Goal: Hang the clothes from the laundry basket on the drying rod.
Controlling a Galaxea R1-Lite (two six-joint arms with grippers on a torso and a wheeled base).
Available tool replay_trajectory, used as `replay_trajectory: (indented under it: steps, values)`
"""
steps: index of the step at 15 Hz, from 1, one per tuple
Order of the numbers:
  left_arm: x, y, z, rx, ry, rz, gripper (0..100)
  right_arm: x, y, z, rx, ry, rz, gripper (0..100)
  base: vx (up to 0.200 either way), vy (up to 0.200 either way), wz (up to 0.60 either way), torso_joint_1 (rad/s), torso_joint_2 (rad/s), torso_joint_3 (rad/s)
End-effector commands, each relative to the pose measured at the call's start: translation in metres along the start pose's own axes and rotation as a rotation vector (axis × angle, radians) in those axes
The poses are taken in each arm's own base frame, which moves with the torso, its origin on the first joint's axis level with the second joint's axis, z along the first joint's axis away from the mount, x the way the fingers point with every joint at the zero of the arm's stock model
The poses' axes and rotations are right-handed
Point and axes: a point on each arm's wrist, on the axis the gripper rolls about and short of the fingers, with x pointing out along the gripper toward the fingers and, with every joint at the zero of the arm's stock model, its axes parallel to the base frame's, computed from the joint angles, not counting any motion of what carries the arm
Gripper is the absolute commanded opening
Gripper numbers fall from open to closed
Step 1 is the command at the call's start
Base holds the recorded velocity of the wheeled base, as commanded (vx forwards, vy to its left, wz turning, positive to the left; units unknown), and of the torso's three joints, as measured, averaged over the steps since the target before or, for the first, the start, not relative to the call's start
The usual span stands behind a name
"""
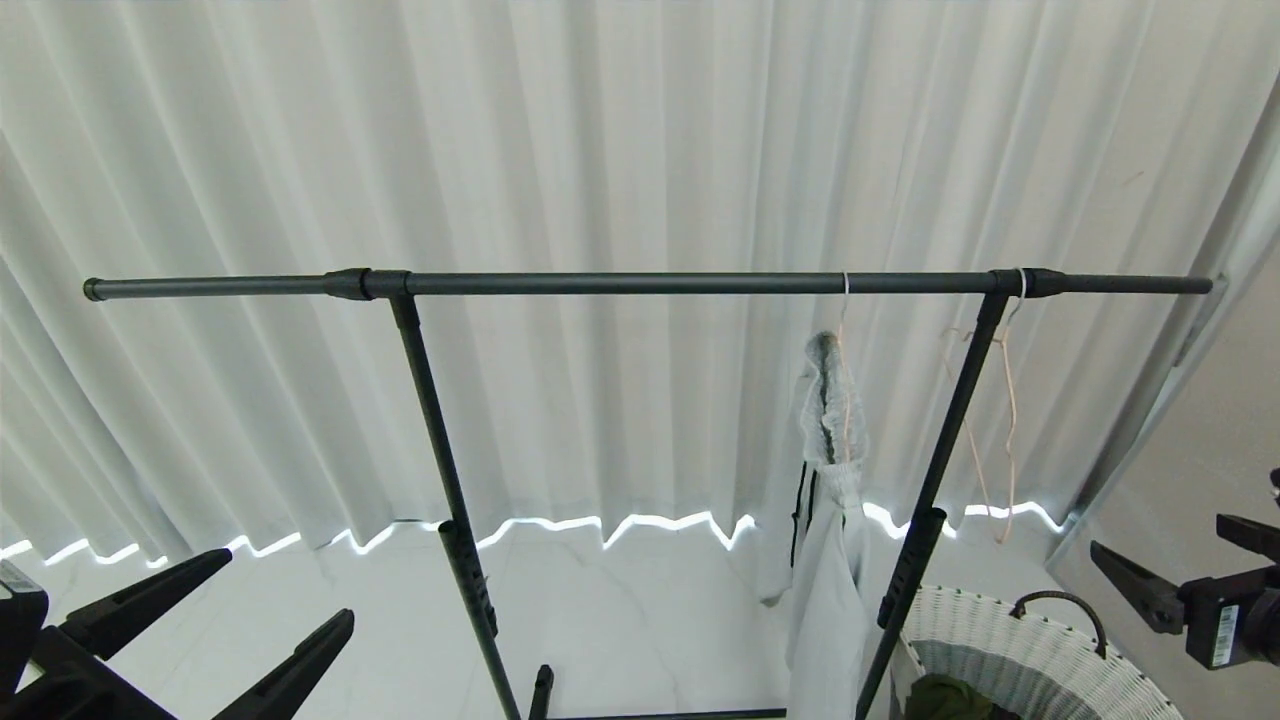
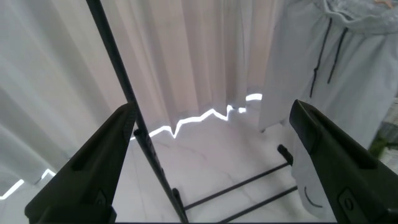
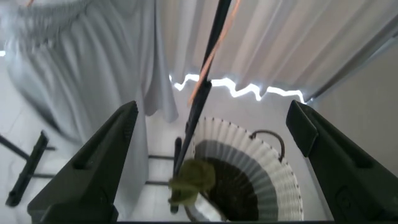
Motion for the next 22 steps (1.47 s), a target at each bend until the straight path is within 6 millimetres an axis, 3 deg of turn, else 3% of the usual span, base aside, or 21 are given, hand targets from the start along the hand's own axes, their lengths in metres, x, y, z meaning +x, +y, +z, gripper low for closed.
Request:
replay_trajectory:
  steps: [1,4,9,17,22]
  values:
    - [0.002,0.0,0.001,0.004,0.004,-0.002,100,0.004,0.001,-0.003,-0.005,0.024,0.002,100,0.0,0.0,0.0,0.0,0.0,0.0]
    - [0.007,0.002,0.005,0.001,0.007,-0.001,100,0.008,0.003,-0.009,-0.014,0.065,0.009,100,0.0,0.0,0.0,0.0,0.0,0.0]
    - [0.039,0.018,0.007,-0.028,0.115,0.082,100,0.007,0.003,-0.01,-0.027,0.066,0.014,100,0.0,0.0,0.0,0.0,0.0,0.0]
    - [0.026,0.017,0.014,-0.01,0.049,0.097,100,0.002,0.002,-0.013,-0.075,0.062,0.01,100,0.0,0.0,0.0,0.0,0.0,0.0]
    - [0.024,0.015,0.008,0.019,0.073,0.091,100,0.001,0.002,-0.017,-0.086,0.073,0.009,100,0.0,0.0,0.0,0.0,0.0,0.0]
